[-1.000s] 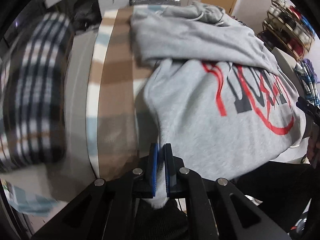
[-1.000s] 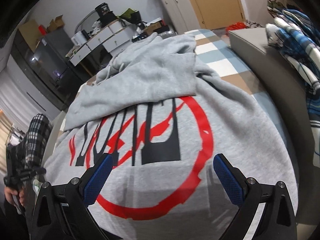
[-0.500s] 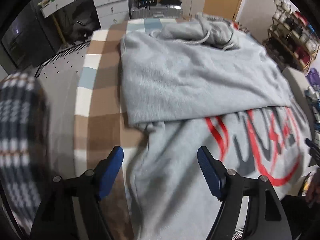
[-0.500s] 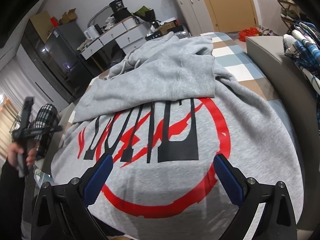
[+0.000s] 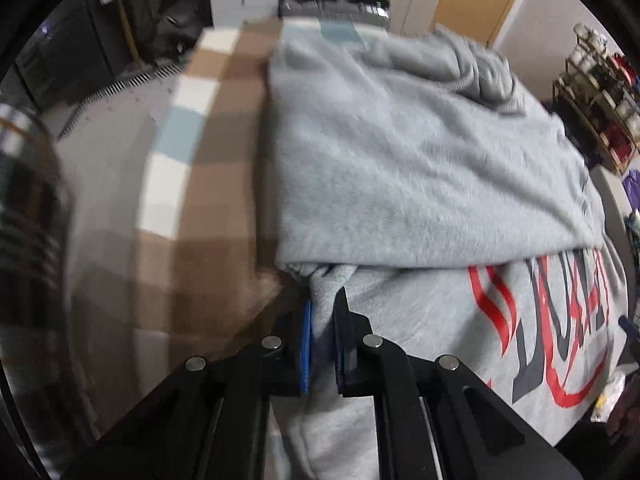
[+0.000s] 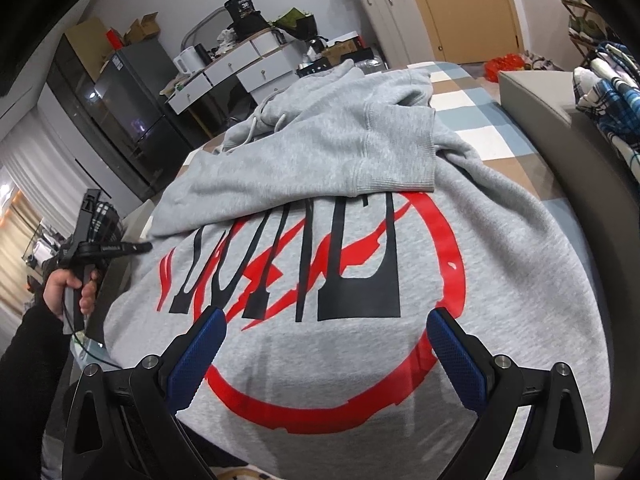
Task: Fold large clothes
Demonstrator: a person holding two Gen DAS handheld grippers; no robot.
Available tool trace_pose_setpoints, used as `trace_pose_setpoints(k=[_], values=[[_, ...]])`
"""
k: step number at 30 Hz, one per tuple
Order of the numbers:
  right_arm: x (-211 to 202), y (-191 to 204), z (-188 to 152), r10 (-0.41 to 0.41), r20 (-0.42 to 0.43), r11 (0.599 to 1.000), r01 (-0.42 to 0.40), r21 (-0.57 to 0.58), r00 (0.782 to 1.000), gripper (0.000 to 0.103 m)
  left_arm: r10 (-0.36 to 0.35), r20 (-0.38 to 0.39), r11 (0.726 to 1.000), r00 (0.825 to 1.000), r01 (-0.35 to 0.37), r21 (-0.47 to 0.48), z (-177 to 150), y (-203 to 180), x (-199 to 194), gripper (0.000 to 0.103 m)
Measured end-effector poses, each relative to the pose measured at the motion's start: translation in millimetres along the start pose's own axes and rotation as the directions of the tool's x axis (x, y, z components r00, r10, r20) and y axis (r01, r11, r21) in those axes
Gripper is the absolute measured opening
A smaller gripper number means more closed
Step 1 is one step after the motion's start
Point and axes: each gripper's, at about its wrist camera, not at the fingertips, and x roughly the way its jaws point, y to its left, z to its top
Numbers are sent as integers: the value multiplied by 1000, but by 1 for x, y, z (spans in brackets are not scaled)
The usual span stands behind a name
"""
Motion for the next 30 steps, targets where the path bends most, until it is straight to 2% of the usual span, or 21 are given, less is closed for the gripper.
trace_pose_setpoints(k=[6,11,15,17,18,20,21,23,24,25,27,30], values=[[3,6,0,-14,-7,999,14,-30,1000,102,79,11,996,997,-78,-45,1,14,10,5],[3,6,-1,-25,-5,999,25,-38,1000,102,169,66,986,983,-169,-10,-6,1,18,5],[1,3,-1,-20,2,999,21,-28,1000,102,175,37,984,984,-174,-43,-3,6,15,9],[-1,2,0,-12,10,1000,12,-21,1000,102,174,63,984,983,-171,-52,-3,6,0,9],[-2,2,1,-6,15,1000,7,-18,1000,102,179,84,983,980,-175,-56,-3,6,-8,9],[-3,2,1,2,21,1000,-2,-14,1000,102,247,150,968,957,-239,-69,-7,2,-38,11],[-4,2,1,4,23,1000,-4,-13,1000,102,262,172,965,950,-252,-78,-9,1,-49,17],[-4,3,3,10,26,1000,-10,-12,1000,102,221,232,975,947,-207,-84,-15,-6,-74,41],[-4,3,3,10,29,1000,-10,-13,1000,102,162,262,987,951,-151,-61,-21,-15,-85,61],[-3,4,4,6,31,1000,-6,-15,1000,102,125,277,992,953,-120,-34,-25,-23,-89,72],[0,5,5,-2,29,1000,3,-20,1000,102,69,280,996,957,-82,34,-34,-45,-89,74],[10,4,5,-60,6,998,60,-34,998,102,-34,144,996,989,21,90,-45,-75,-53,74]])
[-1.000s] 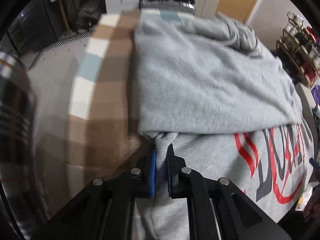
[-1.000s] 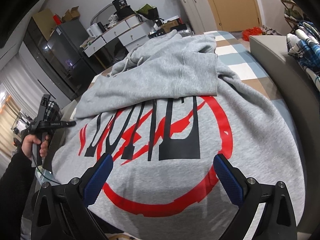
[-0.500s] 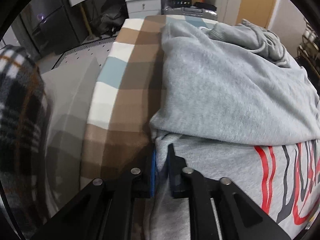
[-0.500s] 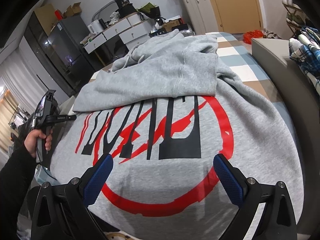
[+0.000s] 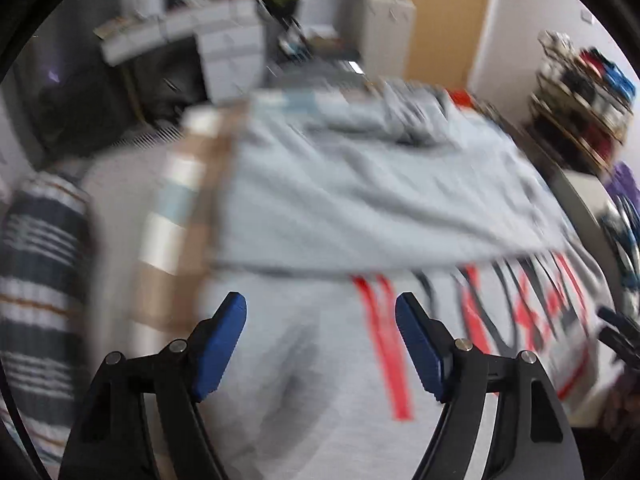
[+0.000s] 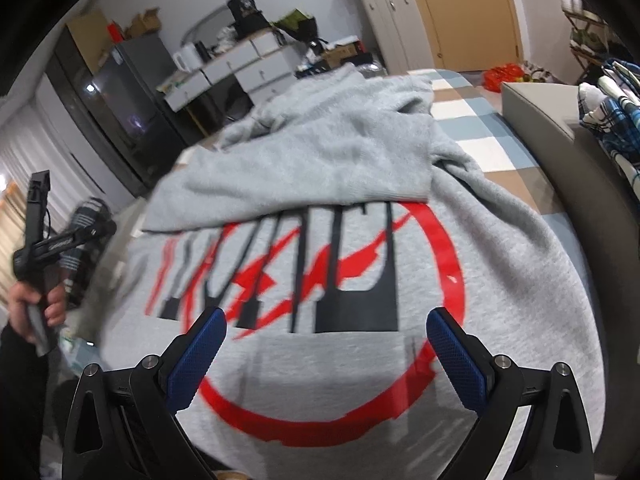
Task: Fold large clothes
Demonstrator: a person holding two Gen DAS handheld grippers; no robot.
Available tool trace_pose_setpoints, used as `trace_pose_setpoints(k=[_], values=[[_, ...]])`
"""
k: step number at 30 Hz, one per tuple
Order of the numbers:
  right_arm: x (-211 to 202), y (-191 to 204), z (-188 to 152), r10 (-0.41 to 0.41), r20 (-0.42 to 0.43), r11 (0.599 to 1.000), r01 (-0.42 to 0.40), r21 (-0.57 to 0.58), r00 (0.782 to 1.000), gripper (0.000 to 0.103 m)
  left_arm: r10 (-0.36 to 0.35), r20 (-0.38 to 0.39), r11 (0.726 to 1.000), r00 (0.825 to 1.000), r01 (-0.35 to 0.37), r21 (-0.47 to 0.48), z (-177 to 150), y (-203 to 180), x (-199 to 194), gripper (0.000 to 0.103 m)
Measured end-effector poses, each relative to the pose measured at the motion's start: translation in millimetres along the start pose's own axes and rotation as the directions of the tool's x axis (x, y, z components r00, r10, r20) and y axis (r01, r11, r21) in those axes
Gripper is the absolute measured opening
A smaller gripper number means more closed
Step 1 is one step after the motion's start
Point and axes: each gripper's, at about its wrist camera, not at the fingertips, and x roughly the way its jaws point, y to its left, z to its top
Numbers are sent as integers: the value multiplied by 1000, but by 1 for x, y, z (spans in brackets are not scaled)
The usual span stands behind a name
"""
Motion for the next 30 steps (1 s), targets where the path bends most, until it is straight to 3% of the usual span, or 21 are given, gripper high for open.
trace_pose_setpoints(k=[6,7,8,10,13,17,19,21,26,30], values=[[23,-3,-8,-113,-93,993,109,-44,989,102,13,-131,998,991,-21,-59,-9,-3,62,73],[25,-4,-9,-119,-105,992,115,-47,987,102,14,-157,996,988,-28,-90,-9,2,68,73],[24,-3,-9,-122,-99,992,117,-52,988,102,24,-131,996,991,-35,-87,-9,2,64,74],[21,-8,-5,-68,-111,998,69,10,992,102,61,-166,993,984,-77,-87,-7,1,62,74],[6,-2,17,-8,-59,999,10,35,998,102,-5,-9,992,1000,4,-130,-2,1,32,74],[-16,22,90,29,12,999,-28,-42,1000,102,27,142,998,990,-19,-54,-4,-16,6,74],[-17,33,134,10,41,997,-7,-72,999,103,26,127,999,992,-21,-43,-8,-19,12,74],[-7,45,179,-12,61,993,19,-115,998,103,-12,60,1000,998,12,-11,-6,-18,24,74],[68,54,281,-122,33,975,126,-185,992,103,19,60,999,998,-21,35,-1,-22,27,74],[165,43,349,-226,-49,956,212,-202,973,103,35,73,999,997,-38,33,8,-16,30,74]])
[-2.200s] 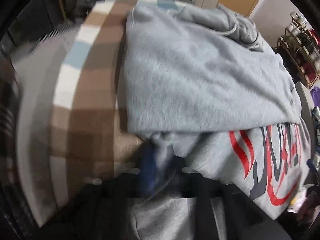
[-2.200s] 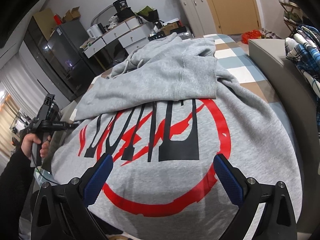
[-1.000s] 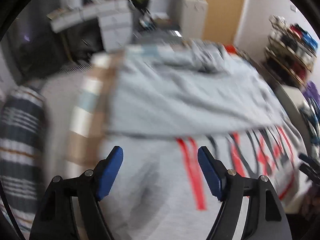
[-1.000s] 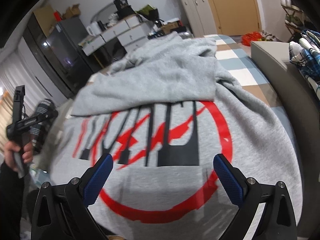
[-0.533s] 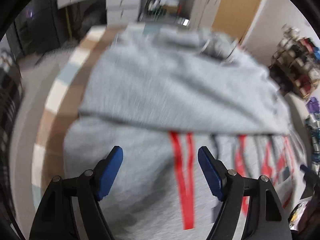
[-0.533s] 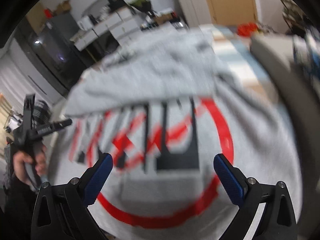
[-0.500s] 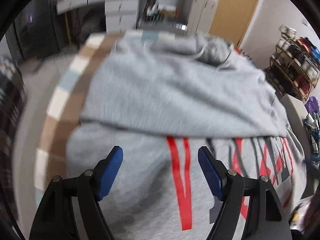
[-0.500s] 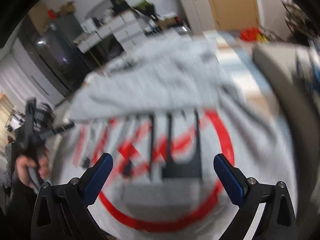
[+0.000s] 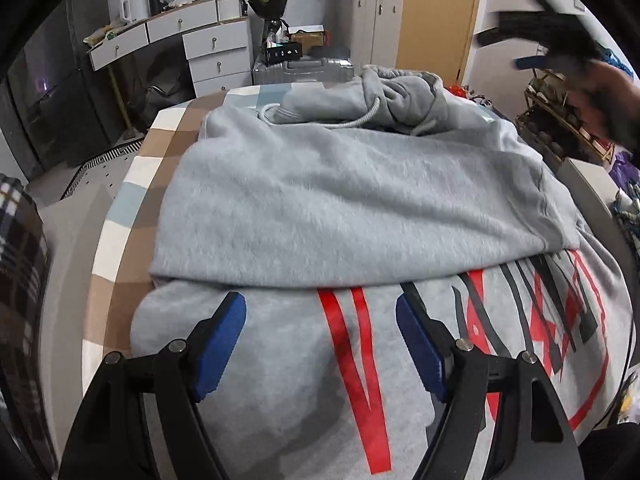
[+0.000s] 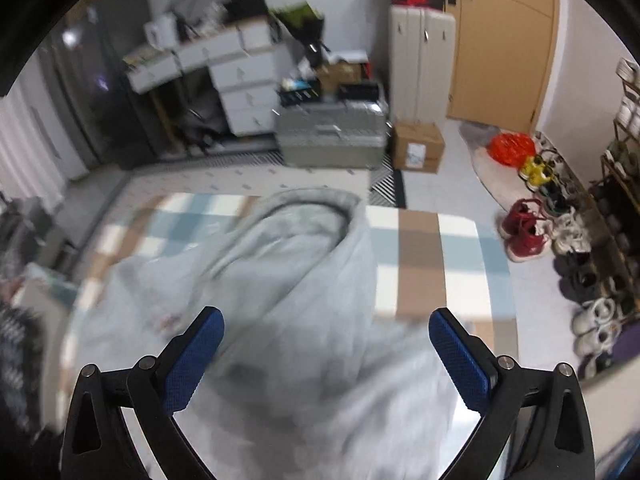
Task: Fold large clothes
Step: 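Grasp the grey hood with the right tool and lift it up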
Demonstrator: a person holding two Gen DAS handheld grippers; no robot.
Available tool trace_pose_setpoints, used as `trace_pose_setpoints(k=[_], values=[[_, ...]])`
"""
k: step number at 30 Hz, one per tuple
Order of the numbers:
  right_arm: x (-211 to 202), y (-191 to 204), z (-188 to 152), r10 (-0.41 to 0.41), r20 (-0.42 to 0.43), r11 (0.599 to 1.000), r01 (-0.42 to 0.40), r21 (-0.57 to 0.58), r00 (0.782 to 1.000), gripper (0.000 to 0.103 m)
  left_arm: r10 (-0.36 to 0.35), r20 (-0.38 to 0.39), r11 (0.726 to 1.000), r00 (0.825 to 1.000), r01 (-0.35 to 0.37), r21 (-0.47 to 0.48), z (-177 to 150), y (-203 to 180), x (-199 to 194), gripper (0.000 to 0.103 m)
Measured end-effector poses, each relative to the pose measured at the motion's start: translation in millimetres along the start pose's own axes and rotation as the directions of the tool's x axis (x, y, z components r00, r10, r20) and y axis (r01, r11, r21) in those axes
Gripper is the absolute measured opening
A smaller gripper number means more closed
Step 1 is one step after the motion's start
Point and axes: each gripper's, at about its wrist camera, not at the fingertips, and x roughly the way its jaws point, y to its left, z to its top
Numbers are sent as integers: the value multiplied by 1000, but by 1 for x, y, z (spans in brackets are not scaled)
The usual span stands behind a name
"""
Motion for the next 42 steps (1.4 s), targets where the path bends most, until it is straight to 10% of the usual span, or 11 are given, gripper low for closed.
trace_pose_setpoints(k=[7,14,21,30,38,42], values=[[116,-8,55,-130,-97,991,126,-44,987,95,10,39,999,999,-12,46,3,3,1,74],[173,-16,60,-200,-167,980,197,-39,965,11,-4,15,1000,1000,4,-2,9,14,7,74],[112,18,53,-261,37,952,264,-158,965,9,18,40,1000,999,-17,-15,9,11,1,74],[-34,110,-3,-260,519,771,498,-396,814,8,174,167,983,970,-182,29,47,1,-22,74],[-90,117,-32,-106,564,861,359,-360,819,8,52,193,999,980,-52,-7,189,-19,7,74],[-94,109,-44,-49,539,907,263,-328,841,8,110,139,992,984,-117,41,219,-45,45,74]])
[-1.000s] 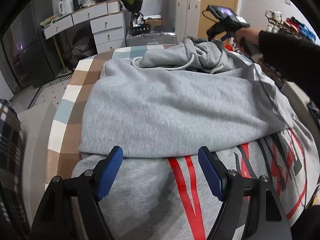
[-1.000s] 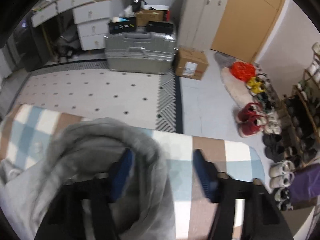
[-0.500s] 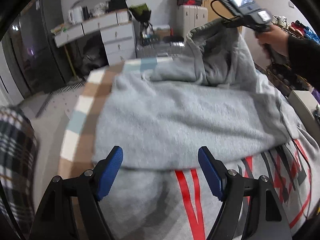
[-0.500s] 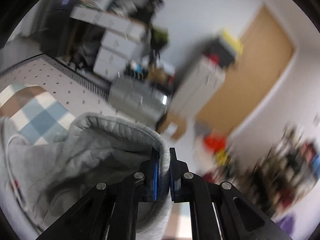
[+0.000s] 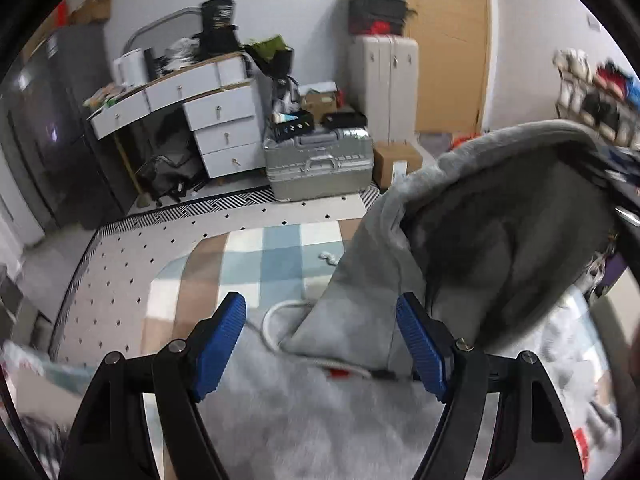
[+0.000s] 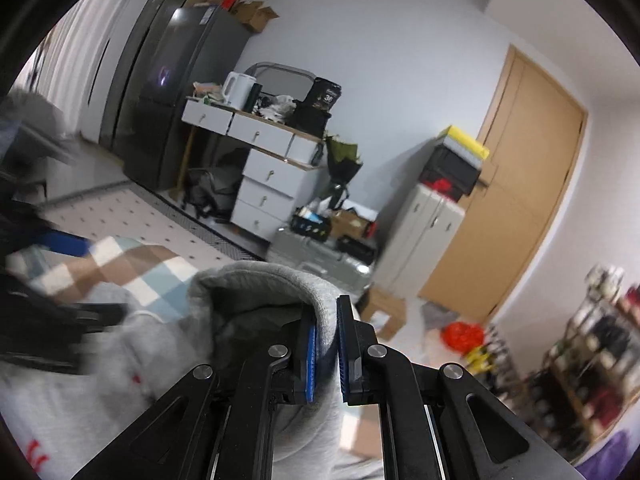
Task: Fold large clothes
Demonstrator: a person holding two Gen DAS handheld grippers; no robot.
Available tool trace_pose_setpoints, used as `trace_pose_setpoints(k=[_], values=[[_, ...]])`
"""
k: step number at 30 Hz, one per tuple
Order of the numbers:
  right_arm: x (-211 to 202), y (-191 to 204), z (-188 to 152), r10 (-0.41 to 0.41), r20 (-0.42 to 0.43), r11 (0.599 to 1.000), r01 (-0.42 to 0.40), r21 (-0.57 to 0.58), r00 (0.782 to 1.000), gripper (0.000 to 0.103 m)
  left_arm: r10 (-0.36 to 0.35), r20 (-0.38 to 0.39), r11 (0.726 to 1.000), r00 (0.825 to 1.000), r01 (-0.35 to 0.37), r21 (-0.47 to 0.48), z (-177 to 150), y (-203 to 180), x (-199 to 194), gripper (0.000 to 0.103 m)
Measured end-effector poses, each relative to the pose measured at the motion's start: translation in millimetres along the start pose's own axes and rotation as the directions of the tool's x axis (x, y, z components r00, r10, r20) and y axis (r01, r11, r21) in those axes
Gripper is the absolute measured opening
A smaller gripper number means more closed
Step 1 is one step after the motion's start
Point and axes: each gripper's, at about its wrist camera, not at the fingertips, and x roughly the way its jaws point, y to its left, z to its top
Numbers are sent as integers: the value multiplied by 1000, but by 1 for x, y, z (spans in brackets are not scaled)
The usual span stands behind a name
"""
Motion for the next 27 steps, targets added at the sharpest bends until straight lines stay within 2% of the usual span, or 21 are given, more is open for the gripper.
trace_pose_setpoints(k=[3,4,7,10,12,14,15,16,19,21,23,25,26,27], values=[[-7,-5,-7,51,15,998,-52,31,999,8,-10,-2,997,1000,10,80,4,-18,17,74],[-7,-7,-8,65,14,997,-66,41,998,8,19,8,993,1000,-19,114,8,-26,22,74],[-11,-15,-14,115,20,988,-117,97,993,8,47,70,984,996,-58,171,16,-35,24,74],[-18,-18,-19,153,48,982,-158,105,987,8,116,162,956,980,-154,249,24,-45,28,74],[-23,-18,-24,185,66,976,-191,109,981,8,103,185,944,977,-155,291,26,-51,29,73],[-25,-18,-30,208,75,970,-216,111,975,8,76,204,932,976,-142,332,23,-56,27,44],[-24,-17,-32,211,73,970,-218,108,975,8,50,173,931,984,-109,348,24,-56,31,9],[-24,-17,-35,219,67,969,-225,105,973,8,43,157,934,987,-95,345,25,-55,31,5],[-22,-12,-41,206,60,974,-211,85,977,8,105,171,942,980,-153,299,29,-51,29,5],[-14,-11,-38,188,43,978,-191,87,981,8,182,237,941,954,-238,239,33,-46,16,4],[-9,-10,-36,165,29,982,-166,84,986,8,216,295,942,931,-278,187,40,-36,-5,4],[-2,-10,-29,141,26,986,-143,91,990,9,230,336,948,913,-289,137,47,-28,-26,4],[-1,-10,-25,133,29,986,-136,99,991,10,225,344,954,912,-278,113,52,-21,-39,4],[4,-12,-18,129,23,984,-131,119,991,17,219,355,958,909,-269,97,53,-17,-47,4]])
